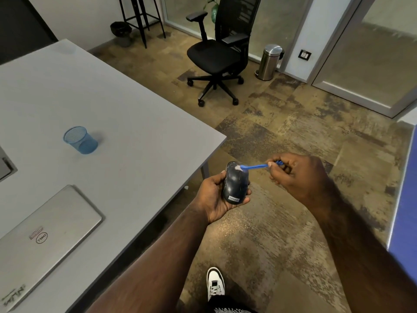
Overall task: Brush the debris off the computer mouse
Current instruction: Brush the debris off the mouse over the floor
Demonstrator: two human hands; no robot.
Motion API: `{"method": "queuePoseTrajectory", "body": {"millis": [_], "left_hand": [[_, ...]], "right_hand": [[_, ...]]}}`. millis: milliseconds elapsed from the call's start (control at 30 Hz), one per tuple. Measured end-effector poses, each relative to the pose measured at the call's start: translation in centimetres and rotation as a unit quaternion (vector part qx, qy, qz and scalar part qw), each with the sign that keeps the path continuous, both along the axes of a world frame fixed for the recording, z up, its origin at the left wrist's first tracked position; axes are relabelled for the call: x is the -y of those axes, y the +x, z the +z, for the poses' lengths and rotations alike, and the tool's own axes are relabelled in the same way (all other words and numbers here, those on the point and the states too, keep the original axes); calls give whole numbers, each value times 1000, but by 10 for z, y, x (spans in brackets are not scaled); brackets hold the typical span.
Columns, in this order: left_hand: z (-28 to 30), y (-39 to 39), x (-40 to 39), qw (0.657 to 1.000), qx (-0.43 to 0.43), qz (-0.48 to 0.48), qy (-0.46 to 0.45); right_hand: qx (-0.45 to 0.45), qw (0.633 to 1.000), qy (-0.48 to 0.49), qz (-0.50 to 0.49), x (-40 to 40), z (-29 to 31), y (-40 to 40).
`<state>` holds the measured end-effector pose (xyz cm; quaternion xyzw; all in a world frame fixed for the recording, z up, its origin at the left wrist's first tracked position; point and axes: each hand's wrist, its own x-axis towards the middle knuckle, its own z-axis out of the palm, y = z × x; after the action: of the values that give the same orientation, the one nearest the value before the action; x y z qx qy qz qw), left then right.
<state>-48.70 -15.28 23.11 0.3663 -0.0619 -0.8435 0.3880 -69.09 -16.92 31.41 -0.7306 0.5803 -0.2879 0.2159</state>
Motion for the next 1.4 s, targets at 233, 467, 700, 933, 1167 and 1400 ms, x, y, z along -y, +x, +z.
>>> {"method": "queuePoseTrajectory", "body": {"millis": [233,467,700,933,1167,1400], "left_hand": [[1,-1,0,1000,3,-3,0],[5,-2,0,1000,4,-9,-3],[5,-3,-1,1000,4,-7,-3],[6,-4,-1,1000,8,-6,-5],[5,-4,-2,1000,11,2,-2],[4,-1,0,1000,-10,22,2]], "right_hand": [[-78,995,15,64,10,14,-3],[-96,993,-10,63,17,22,-4],[-68,996,-18,46,17,26,-5],[-70,997,-31,28,15,21,-4],[-61,998,-19,27,14,27,-5],[-63,997,-15,47,14,26,-10]]}}
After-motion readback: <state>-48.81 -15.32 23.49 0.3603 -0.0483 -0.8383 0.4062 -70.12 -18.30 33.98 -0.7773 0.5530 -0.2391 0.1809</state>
